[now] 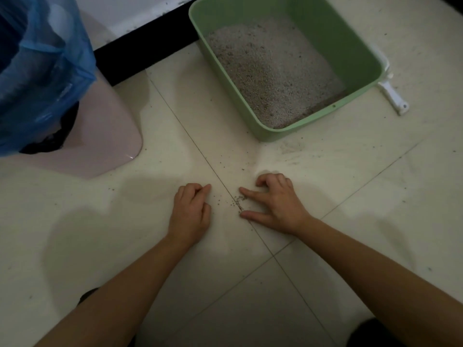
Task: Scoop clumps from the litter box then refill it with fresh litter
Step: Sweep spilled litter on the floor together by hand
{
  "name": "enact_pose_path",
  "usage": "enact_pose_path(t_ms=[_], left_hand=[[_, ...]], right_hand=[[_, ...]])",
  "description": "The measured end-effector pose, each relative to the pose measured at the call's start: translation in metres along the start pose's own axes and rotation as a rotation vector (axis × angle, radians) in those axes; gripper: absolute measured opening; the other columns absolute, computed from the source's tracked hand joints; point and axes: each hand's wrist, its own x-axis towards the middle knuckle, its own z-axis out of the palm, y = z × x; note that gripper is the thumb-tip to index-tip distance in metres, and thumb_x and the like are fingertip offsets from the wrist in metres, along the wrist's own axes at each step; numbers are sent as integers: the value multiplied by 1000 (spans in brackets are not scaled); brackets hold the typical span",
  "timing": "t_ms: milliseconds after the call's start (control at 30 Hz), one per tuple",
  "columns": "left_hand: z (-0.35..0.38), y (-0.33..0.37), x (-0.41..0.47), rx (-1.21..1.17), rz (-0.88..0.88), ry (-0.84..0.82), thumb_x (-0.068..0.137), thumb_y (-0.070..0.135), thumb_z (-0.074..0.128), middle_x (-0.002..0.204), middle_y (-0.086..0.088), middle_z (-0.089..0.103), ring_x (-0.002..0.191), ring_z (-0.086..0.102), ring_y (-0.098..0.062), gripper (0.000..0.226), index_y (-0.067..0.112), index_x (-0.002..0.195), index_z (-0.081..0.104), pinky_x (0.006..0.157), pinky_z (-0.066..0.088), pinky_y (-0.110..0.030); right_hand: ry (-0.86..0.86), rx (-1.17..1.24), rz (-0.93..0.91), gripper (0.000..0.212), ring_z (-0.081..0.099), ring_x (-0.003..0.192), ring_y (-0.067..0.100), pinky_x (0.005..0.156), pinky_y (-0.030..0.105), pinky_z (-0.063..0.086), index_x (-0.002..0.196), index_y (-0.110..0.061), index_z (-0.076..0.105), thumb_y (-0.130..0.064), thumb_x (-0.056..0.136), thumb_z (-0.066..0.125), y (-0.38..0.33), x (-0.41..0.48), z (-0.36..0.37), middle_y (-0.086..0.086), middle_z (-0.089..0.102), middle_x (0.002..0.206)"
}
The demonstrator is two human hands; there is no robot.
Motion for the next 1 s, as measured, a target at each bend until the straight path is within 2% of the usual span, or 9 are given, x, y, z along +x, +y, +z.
enact_pose_path(t_ms=[167,367,500,567,667,733,800,867,1000], left_hand=[[2,2,2,-50,-18,4,84,9,41,92,-16,54,88,45,-25,43,-7,115,65,79,42,-33],[4,0,3,-47,-23,9,85,7,39,91,-16,54,88,45,-26,42,-7,115,66,79,42,-33],[3,4,0,-36,-11,3,84,10,40,92,-16,53,88,45,-26,43,-7,114,66,79,43,-33],[4,6,-3,-30,4,13,86,10,42,91,-16,53,87,46,-26,41,-7,113,66,78,43,-33],[8,13,-7,-24,45,31,91,11,48,89,-15,54,84,47,-26,34,-8,112,67,76,44,-34],[14,19,-10,-26,73,39,92,12,55,89,-14,54,83,47,-25,29,-7,111,67,75,44,-32],[21,26,-13,-43,90,41,93,14,57,90,-13,55,83,48,-26,30,-6,113,67,76,44,-31],[28,35,-15,-44,92,42,95,19,55,91,-13,55,83,47,-26,34,-6,116,66,77,43,-31],[40,48,-22,-56,131,17,95,24,54,91,-11,55,85,45,-23,39,-5,117,65,77,43,-34]], right_hand=[[81,89,36,46,45,104,21,86,40,37,121,-40,68,-65,85,58,-9,1,13,-2,49,109],[259,225,-91,19,55,81,23,70,31,43,101,-17,79,-29,88,74,-21,2,31,4,61,91],[261,250,-91,12,60,70,27,60,34,52,87,-3,76,-15,87,74,-33,1,34,10,64,81],[213,228,-117,15,58,70,28,64,36,52,83,-1,69,-14,89,71,-35,1,36,12,62,80],[118,204,-122,17,58,77,27,72,36,51,90,-3,66,-19,94,63,-32,-1,32,12,62,85],[110,260,-16,22,60,82,27,78,36,50,93,-4,67,-24,95,57,-26,-8,25,12,64,89],[156,309,159,26,61,88,28,85,35,49,95,-5,69,-27,96,54,-16,-15,16,11,65,93],[262,296,266,31,62,85,27,82,29,47,93,-5,69,-31,95,52,-2,-20,7,11,66,91],[338,246,294,31,63,79,26,77,23,43,89,-4,69,-30,93,52,15,-24,-3,11,67,86]])
